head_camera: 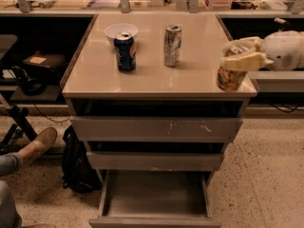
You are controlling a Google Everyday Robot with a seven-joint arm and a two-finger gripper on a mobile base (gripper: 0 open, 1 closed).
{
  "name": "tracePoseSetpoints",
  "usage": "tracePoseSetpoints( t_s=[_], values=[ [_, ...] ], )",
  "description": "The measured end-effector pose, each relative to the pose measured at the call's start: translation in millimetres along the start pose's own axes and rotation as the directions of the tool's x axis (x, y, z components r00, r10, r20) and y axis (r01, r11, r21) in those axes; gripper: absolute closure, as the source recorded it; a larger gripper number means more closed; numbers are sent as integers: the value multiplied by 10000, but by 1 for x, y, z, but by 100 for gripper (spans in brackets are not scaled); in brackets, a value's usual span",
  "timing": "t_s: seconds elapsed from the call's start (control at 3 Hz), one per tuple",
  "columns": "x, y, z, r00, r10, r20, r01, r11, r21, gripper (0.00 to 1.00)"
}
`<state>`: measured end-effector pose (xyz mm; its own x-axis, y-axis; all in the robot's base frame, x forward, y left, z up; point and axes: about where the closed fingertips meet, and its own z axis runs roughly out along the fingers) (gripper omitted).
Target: Place orange can into bottom drawer
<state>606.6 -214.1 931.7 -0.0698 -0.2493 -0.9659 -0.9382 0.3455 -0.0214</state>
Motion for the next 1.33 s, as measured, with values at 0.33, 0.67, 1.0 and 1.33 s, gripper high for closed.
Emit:
tracePoseSetpoints(
  t_s=[0.33,0.67,1.0,1.33],
  values=[
    [-51,71,-38,9994,-55,346,36,9985,541,100],
    [-114,146,-39,9923,-464,1147,341,9937,1072,100],
    [-104,170,-42,9917,79,1282,-225,9934,1127,100],
    [-101,168,-43,9924,77,1227,-219,9931,1150,100]
  ],
)
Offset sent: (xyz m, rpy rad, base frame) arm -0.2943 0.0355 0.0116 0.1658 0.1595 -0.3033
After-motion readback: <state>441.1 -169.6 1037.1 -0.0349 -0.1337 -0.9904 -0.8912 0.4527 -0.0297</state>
